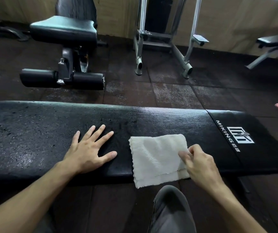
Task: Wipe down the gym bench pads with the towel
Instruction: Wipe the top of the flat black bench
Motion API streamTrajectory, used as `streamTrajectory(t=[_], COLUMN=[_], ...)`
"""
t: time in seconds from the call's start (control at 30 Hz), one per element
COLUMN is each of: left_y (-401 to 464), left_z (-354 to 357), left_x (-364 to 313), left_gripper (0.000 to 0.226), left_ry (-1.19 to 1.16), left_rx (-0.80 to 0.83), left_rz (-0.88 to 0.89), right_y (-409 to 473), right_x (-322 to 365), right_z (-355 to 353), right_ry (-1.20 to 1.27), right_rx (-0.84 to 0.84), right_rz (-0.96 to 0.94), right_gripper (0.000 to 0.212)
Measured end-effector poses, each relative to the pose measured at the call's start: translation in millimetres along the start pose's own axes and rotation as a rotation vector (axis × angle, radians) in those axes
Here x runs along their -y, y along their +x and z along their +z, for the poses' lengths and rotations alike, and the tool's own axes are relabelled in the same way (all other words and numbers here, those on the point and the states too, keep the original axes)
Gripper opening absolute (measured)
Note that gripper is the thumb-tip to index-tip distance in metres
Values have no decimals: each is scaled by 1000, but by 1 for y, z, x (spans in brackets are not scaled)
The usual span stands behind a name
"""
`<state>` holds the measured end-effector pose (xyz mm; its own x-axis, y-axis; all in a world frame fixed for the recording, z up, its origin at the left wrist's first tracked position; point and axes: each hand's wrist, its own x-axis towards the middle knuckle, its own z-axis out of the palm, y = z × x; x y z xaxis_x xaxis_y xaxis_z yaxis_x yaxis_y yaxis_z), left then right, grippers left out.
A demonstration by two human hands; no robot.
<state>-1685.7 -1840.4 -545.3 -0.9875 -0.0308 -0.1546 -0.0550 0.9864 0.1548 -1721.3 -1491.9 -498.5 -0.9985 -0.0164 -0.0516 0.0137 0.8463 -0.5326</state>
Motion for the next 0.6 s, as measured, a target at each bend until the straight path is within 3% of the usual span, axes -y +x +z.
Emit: streamTrajectory(t=[0.23, 0.33, 0.4, 0.53, 0.6], left_y=[-1, -2, -1, -3, -3], left_z=[-1, 0, 0, 1, 1], left_x=[1, -1, 0, 0, -1], left_gripper=[90, 90, 90, 92, 94], left_ry=[-8, -13, -13, -7, -10], left_rx=[-9, -8, -7, -14, -19], left_rz=[0, 2, 6, 3, -6], right_y=[5, 9, 12, 4, -1], right_x=[-15, -2, 5, 10, 11], right_z=[-14, -21, -20, -8, -6], right_ry=[556, 657, 550, -156, -317], right_rx=[97, 53, 27, 85, -113], right_rz=[282, 242, 174, 238, 82], right_gripper=[42, 34, 26, 6, 19])
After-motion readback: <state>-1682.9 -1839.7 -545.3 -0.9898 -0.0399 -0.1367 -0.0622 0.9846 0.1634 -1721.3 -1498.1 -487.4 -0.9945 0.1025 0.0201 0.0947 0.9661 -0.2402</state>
